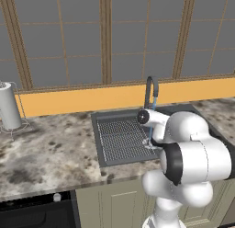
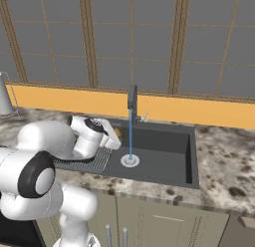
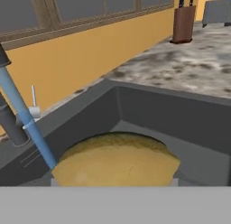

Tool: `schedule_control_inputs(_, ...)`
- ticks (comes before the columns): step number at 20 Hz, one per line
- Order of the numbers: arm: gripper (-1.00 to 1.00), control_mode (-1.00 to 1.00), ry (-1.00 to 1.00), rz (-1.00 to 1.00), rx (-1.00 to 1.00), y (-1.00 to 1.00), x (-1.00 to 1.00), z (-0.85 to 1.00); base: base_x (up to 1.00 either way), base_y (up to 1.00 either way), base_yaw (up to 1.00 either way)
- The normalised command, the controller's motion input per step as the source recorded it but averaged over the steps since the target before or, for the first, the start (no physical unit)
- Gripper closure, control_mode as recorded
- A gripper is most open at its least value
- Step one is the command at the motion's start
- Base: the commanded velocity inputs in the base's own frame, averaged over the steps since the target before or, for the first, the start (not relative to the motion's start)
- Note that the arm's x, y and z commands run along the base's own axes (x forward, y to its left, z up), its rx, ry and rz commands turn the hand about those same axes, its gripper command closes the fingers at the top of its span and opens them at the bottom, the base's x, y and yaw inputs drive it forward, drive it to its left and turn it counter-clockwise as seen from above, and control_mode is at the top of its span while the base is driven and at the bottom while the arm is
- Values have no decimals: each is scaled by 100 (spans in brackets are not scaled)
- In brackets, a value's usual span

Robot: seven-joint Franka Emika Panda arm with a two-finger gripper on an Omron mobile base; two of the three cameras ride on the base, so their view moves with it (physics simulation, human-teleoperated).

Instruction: Soak the sponge with water for a few seconds and then drop it inside the sink.

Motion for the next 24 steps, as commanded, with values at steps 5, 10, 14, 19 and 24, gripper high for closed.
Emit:
schedule_control_inputs(5,100,-100,9,-1,0,-3,7,29,0,0,0)
schedule_control_inputs(10,100,-100,11,0,0,-1,26,6,0,0,0)
schedule_control_inputs(14,100,-100,1,0,0,-5,42,0,0,0,0)
schedule_control_inputs(19,100,-100,0,0,-7,0,11,-11,0,0,0)
schedule_control_inputs(24,100,-100,0,0,-7,0,14,-11,0,0,0)
